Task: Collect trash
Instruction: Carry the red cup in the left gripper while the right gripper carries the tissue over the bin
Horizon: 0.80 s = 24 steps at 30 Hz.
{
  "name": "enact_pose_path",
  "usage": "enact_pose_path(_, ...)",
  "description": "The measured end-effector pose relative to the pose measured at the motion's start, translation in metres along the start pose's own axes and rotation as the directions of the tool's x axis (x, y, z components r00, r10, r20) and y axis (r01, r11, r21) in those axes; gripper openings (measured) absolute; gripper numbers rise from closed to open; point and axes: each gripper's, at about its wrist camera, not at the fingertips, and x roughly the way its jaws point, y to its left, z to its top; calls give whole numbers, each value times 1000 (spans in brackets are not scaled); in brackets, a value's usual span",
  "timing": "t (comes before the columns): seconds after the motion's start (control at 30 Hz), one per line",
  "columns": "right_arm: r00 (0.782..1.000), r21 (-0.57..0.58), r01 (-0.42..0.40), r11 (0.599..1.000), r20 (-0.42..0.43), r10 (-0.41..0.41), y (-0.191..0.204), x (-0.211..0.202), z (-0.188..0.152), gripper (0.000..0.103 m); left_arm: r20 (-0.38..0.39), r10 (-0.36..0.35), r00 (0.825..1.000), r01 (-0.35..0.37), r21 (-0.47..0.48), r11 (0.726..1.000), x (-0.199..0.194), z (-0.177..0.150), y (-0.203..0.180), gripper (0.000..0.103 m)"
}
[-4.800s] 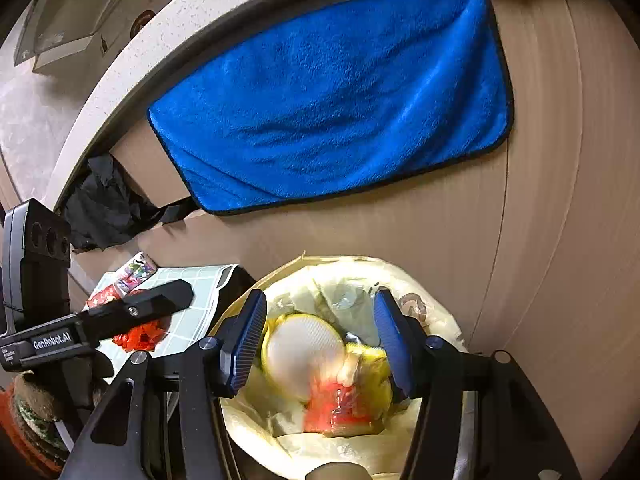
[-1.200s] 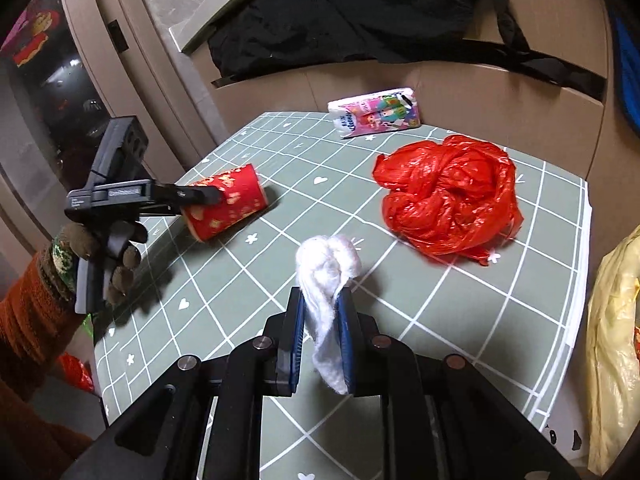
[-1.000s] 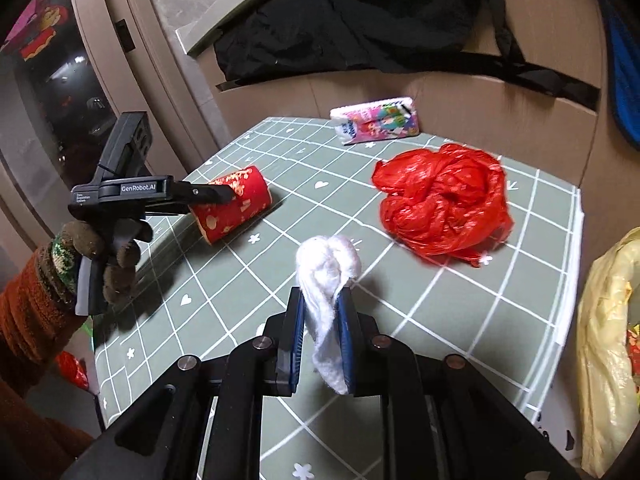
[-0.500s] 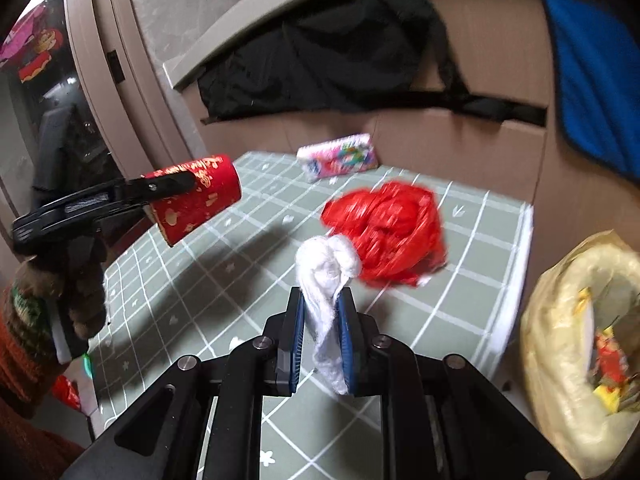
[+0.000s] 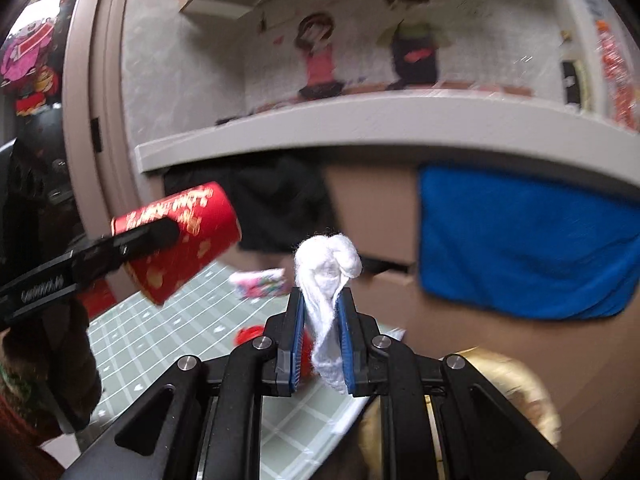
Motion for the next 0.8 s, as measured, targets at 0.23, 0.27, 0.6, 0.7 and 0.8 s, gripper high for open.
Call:
enact_pose_path(0.23, 993, 29, 112, 993, 24, -112, -50, -33, 3, 16, -14, -96, 995, 96, 5, 995, 39, 1, -54, 65)
enact_pose_path(0.27, 992, 35, 124, 992, 23, -125, -57, -37, 1, 16, -18, -104, 994, 105, 5, 995, 41, -1, -60, 65)
enact_pose_path(0.6, 980, 88, 196, 977, 19, -198, -102, -54, -14, 16, -62, -121, 991, 122, 17, 992, 75, -21, -96, 65)
enact_pose_path(0.7, 980, 105, 197, 975, 13, -199, -110, -54, -21, 16, -70, -112, 991, 114, 24, 993, 80, -26, -100, 65)
enact_pose_path(0.8, 981, 121, 194, 974, -2, -195, -116, -50, -26, 16, -89, -112, 990, 114, 21, 993, 88, -32, -101, 65)
